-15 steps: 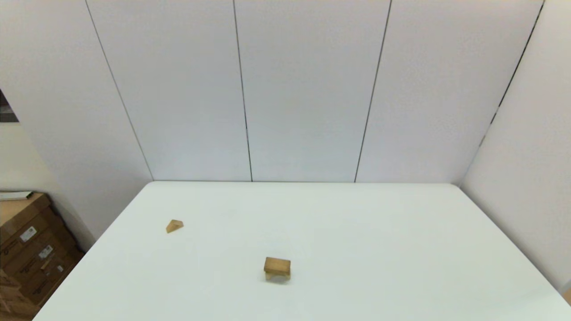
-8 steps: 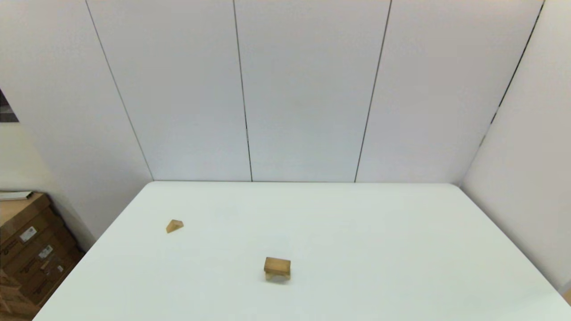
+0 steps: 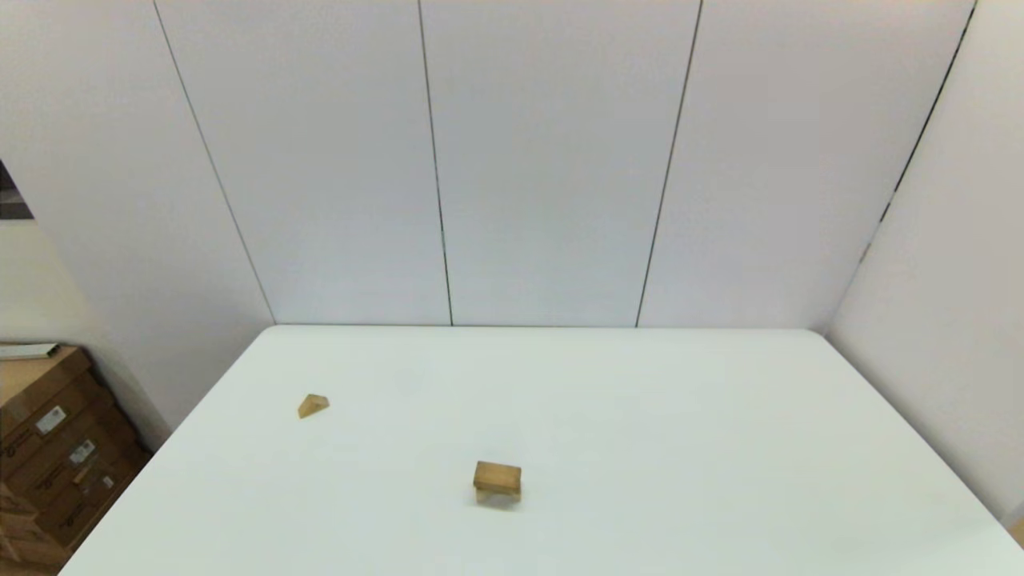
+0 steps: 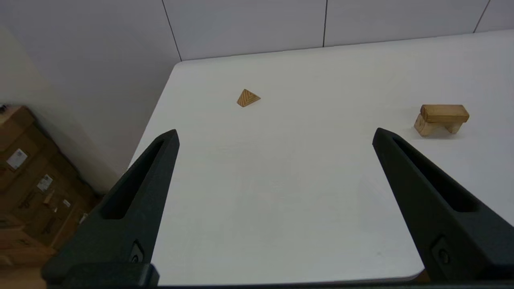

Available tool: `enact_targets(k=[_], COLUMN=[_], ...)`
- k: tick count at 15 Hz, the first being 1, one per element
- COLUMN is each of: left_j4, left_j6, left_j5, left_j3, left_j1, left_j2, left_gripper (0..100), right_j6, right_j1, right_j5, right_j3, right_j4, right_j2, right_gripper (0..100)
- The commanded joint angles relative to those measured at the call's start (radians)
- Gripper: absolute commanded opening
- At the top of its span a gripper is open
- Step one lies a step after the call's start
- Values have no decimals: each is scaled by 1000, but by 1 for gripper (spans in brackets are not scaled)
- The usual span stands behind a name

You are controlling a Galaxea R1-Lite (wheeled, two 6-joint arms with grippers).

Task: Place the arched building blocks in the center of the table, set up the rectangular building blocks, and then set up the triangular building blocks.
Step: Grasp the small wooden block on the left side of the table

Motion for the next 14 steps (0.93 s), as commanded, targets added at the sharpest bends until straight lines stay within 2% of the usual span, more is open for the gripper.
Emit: enact_targets(k=[1, 4, 6, 7, 10, 12, 14], left_j4=[1, 1, 10, 8, 7, 1, -21], left_j6=[0, 12, 6, -24, -267, -302, -296], left_j5=[3, 4, -3, 3, 47, 52, 12], left_j3=[0, -3, -98, -171, -380, -429, -463], left_j1=[0, 0, 0, 2, 6, 3, -18], left_j2=[1, 1, 75, 211, 665, 862, 983], left_gripper=[100, 100, 100, 100, 100, 100, 100], right_j6=[0, 0, 0, 0, 0, 0, 0], right_j1=[0, 0, 0, 0, 0, 0, 0], right_j5=[0, 0, 0, 0, 0, 0, 0], right_j3=[0, 0, 0, 0, 0, 0, 0], right_j4=[1, 1, 1, 1, 1, 1, 1], right_j2=[3, 3, 3, 3, 3, 3, 3], right_gripper=[100, 100, 100, 100, 100, 100, 100])
